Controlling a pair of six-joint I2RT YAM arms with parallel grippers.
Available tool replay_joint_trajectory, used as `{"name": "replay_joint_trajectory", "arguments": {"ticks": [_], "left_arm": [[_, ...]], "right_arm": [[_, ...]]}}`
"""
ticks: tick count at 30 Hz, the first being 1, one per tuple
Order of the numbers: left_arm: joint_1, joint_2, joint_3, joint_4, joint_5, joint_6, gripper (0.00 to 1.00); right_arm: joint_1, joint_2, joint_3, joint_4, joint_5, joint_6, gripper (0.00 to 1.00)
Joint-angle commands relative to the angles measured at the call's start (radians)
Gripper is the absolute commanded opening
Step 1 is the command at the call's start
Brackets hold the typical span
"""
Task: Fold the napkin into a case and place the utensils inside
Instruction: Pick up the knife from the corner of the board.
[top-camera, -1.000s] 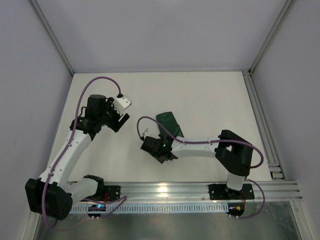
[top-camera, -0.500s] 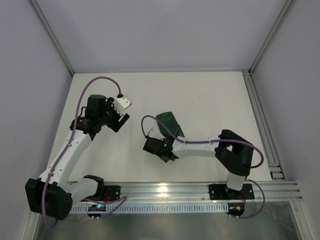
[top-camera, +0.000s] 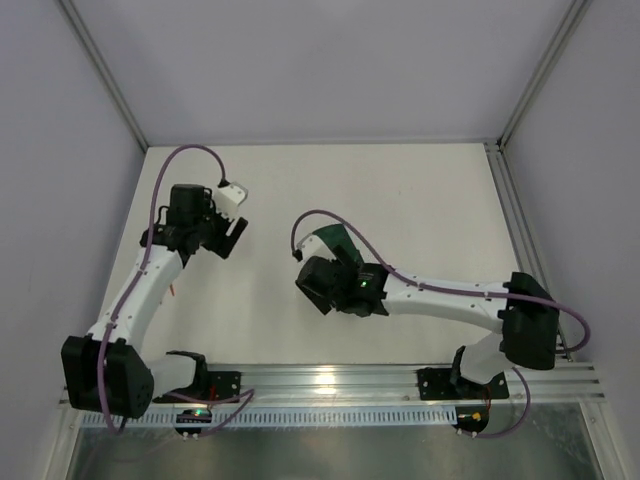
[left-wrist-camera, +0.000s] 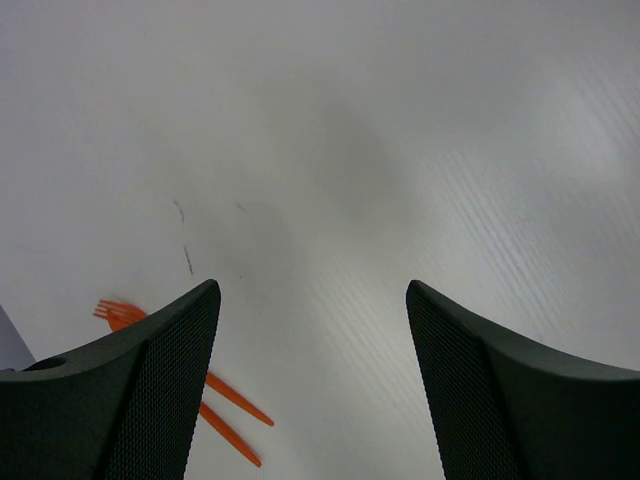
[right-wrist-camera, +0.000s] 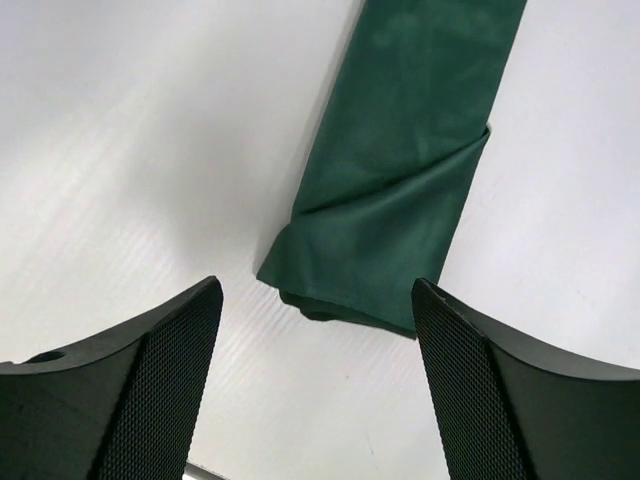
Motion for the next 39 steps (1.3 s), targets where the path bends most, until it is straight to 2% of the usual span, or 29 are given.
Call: {"name": "replay_joint_trajectory", "arguments": {"ticks": [1, 5, 7, 8, 12, 15, 19, 23, 32, 35, 36, 39], "left_arm": [[0.134, 0.074, 0.077, 0.012, -0.033, -0.132, 0.77], [0.235, 0.195, 0.082, -0.014, -0.072, -0.159, 0.73], [0.278, 0.21, 0.056, -0.007, -0.062, -0.146, 0.73], [0.336, 0.217, 0.031, -0.007, -0.059, -0.146, 0.72], [0.494, 0.203, -0.038, 0.042, -0.087, -0.142, 0.69], [0.579, 0.212, -0.081, 0.075, -0.146, -0.132, 0.65], [0.602, 0.27, -0.099, 0.125, -0.21, -0.122, 0.5], [0.604, 0.353, -0.075, 0.107, -0.15, -0.111, 0.49], [0.647, 0.508, -0.035, 0.137, -0.159, -0.093, 0.43], [0.656, 0.552, -0.02, 0.11, -0.086, -0.082, 0.31], [0.66, 0.562, -0.016, 0.084, -0.07, -0.073, 0.21], [0.696, 0.585, -0.004, 0.053, -0.039, -0.056, 0.1]], "right_arm": [[-0.007, -0.142, -0.001, 0.117, -0.007, -0.056, 0.82], [-0.053, -0.282, -0.133, 0.33, -0.082, -0.061, 0.89], [-0.102, -0.343, -0.173, 0.386, -0.138, -0.052, 0.9], [-0.117, -0.357, -0.205, 0.428, -0.17, -0.035, 0.9], [-0.159, -0.397, -0.264, 0.499, -0.2, -0.018, 0.89], [-0.16, -0.371, -0.256, 0.492, -0.201, -0.017, 0.86], [-0.159, -0.297, -0.209, 0.44, -0.229, -0.015, 0.82], [-0.159, -0.245, -0.172, 0.42, -0.247, -0.004, 0.8], [-0.16, -0.242, -0.17, 0.414, -0.237, -0.003, 0.79], [-0.16, -0.244, -0.166, 0.4, -0.229, -0.006, 0.79], [-0.159, -0.245, -0.163, 0.395, -0.226, -0.006, 0.79], [-0.16, -0.262, -0.166, 0.394, -0.224, -0.006, 0.79]]}}
